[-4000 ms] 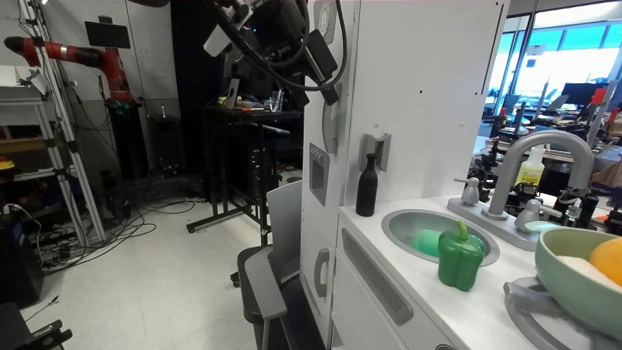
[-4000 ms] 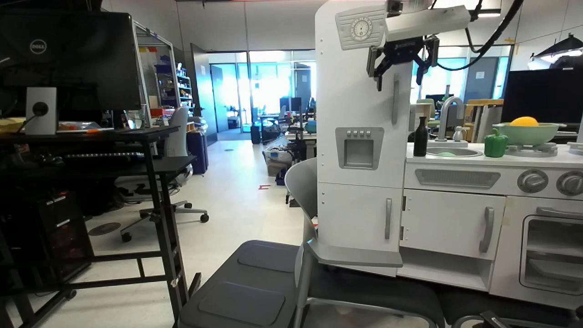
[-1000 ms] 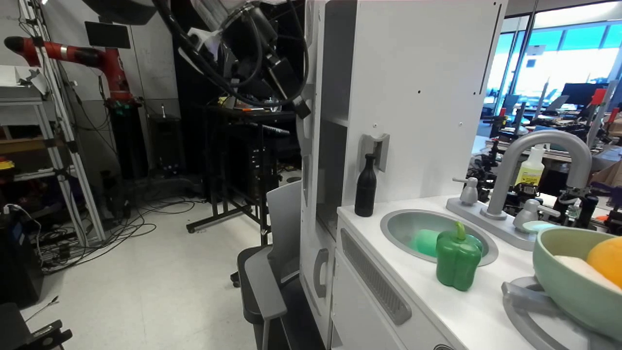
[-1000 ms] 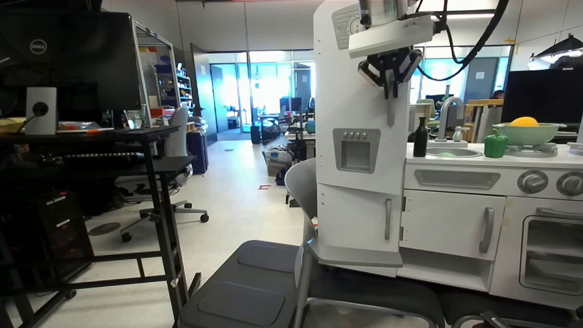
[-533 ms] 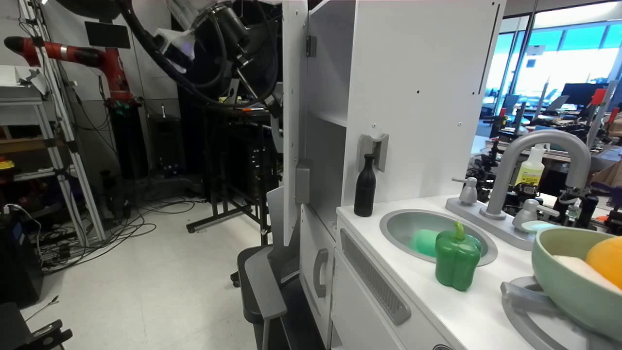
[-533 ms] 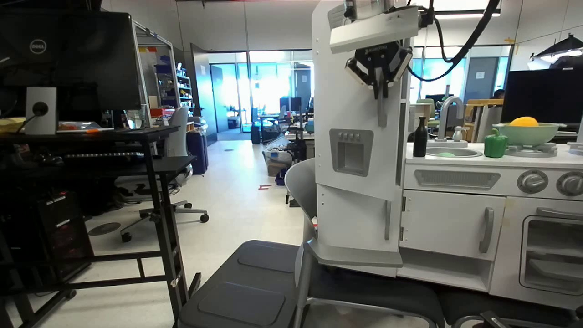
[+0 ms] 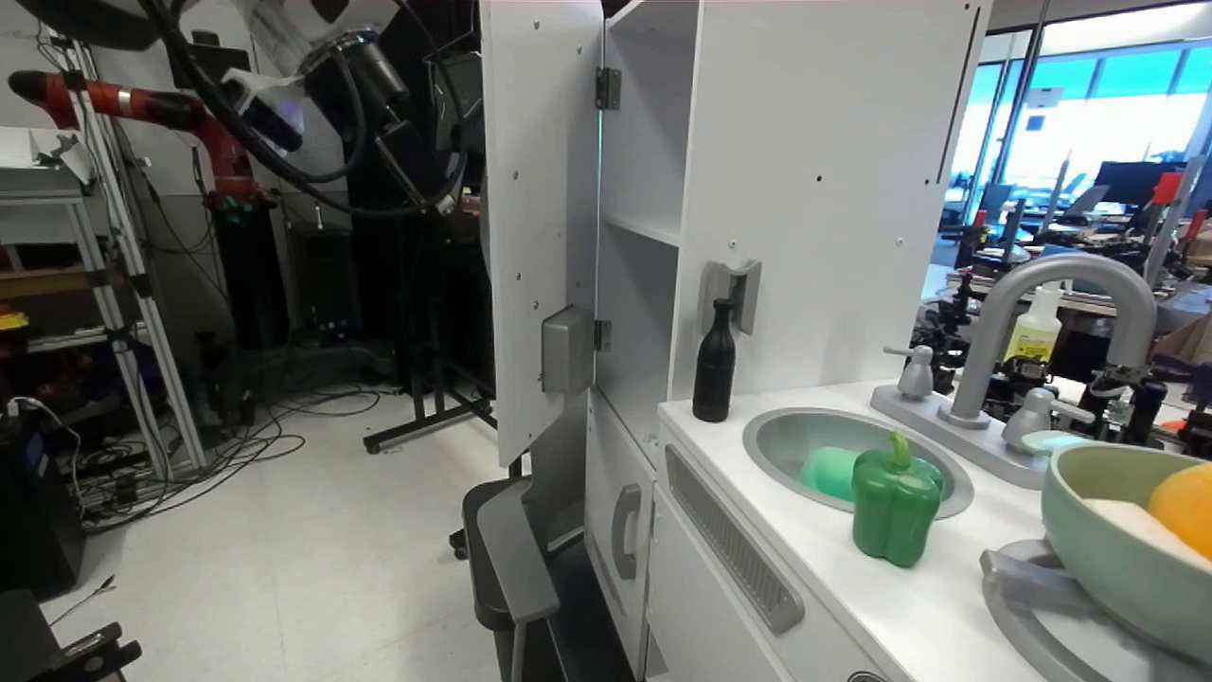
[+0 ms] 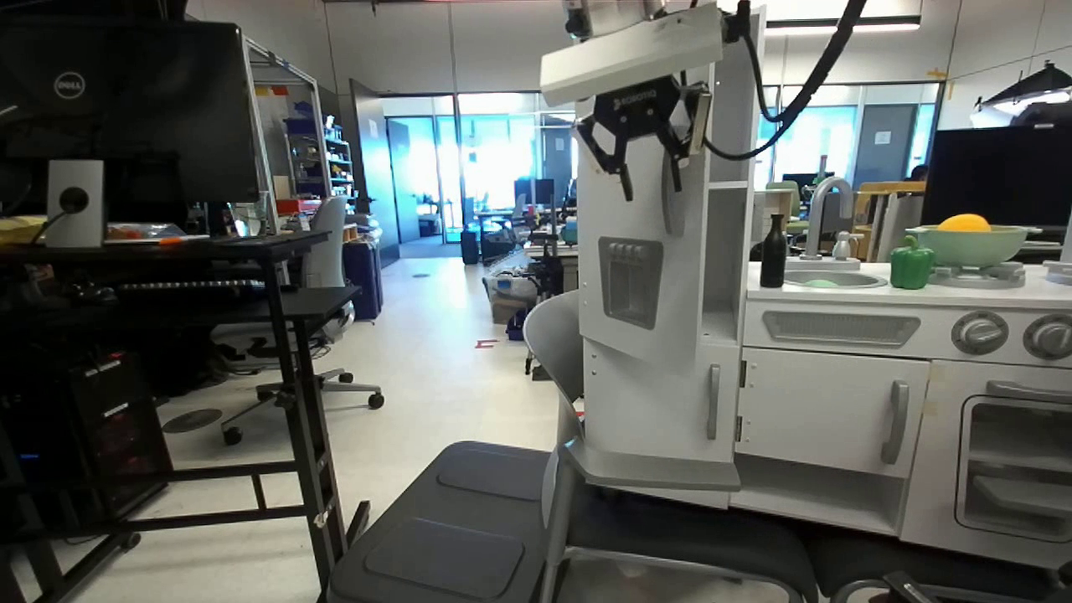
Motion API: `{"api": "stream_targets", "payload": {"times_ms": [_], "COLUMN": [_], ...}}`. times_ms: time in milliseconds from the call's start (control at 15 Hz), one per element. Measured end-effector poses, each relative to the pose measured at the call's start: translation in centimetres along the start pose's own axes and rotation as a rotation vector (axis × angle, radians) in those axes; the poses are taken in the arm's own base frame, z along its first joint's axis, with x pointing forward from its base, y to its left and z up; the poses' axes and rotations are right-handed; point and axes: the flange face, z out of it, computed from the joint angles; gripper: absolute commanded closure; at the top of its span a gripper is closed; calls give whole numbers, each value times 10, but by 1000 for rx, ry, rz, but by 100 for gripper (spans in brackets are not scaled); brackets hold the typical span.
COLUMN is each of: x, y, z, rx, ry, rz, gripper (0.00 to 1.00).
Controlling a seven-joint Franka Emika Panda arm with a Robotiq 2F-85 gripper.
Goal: Open the upper cabinet on the left, place the black bottle on the top shelf of the cabinet, place the green pepper from the counter on the top shelf in the cabinet
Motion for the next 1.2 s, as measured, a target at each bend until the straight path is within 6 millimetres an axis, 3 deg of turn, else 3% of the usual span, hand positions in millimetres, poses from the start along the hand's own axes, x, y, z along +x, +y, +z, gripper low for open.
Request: {"api": "stream_targets", "payload": {"times_ms": [133, 467, 733, 1000, 1200], "x": [-17, -49, -75, -99, -103], "y": [-20, -68, -93, -95, -67], "z": [-11, -38, -83, -143, -181], "rx": [18, 97, 214, 341, 392], "ry": [-6, -41, -114, -186, -258], "rz": [-68, -269, -455, -640, -791], "gripper": [1, 0, 0, 0, 0]}}
